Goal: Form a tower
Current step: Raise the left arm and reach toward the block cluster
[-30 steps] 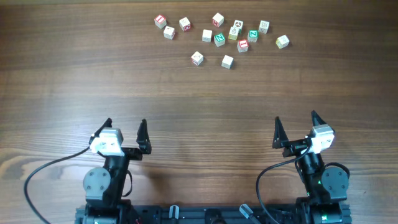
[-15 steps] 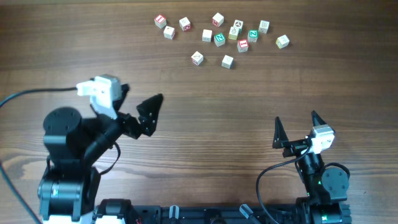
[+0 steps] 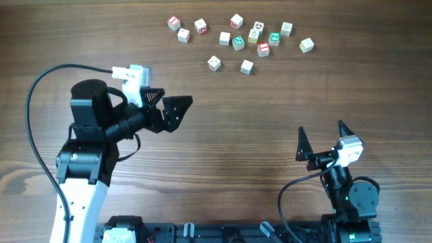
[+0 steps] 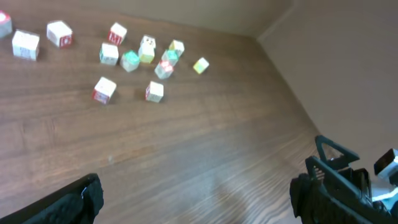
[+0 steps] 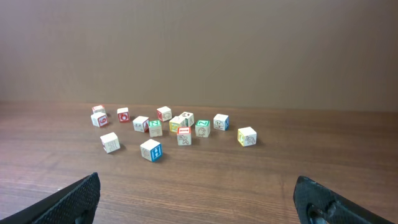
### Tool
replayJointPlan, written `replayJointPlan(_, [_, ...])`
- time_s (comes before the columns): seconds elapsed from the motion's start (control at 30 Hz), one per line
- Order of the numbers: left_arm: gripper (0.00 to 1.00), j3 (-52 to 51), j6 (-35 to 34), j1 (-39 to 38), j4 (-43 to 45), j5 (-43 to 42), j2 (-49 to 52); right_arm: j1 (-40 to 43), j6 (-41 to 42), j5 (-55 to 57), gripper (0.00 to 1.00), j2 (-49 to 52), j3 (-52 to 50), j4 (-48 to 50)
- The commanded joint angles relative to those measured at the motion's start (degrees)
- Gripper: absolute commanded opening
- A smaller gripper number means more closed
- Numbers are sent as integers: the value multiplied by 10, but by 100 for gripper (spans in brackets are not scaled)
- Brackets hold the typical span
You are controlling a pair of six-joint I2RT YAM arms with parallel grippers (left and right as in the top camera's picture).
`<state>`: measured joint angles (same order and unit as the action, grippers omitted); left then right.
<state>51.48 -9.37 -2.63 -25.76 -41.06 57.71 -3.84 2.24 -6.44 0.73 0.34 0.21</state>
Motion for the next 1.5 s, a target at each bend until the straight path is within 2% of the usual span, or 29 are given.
replayJointPlan(0.0, [100, 20, -2, -2, 22, -1, 2, -1, -7, -7, 100, -5, 0, 2])
replayJointPlan(0.23, [100, 70, -4, -2, 22, 87, 2, -1, -7, -7, 100, -5, 0, 2])
replayJointPlan(0.33, [100, 70, -22, -2, 27, 99, 6, -1, -7, -7, 100, -5, 0, 2])
replayJointPlan(0.5, [100, 71, -48, -2, 89, 99, 52, -1, -7, -7, 100, -5, 0, 2])
replayJointPlan(0.67, [100, 71, -48, -3, 80, 204, 62, -1, -7, -7, 100, -5, 0, 2])
replayJointPlan(0.93, [100, 71, -43, -19, 30, 191, 57, -1, -7, -7, 100, -5, 0, 2])
replayJointPlan(1.33, [100, 76, -20, -31, 15, 190, 26, -1, -7, -7, 100, -5, 0, 2])
replayJointPlan(1.37, [100, 90, 6, -36, -1, 191, 26, -1, -7, -7, 100, -5, 0, 2])
replayJointPlan(1.47, [100, 160, 17, -48, -53, 202, 32, -1, -7, -7, 100, -5, 0, 2])
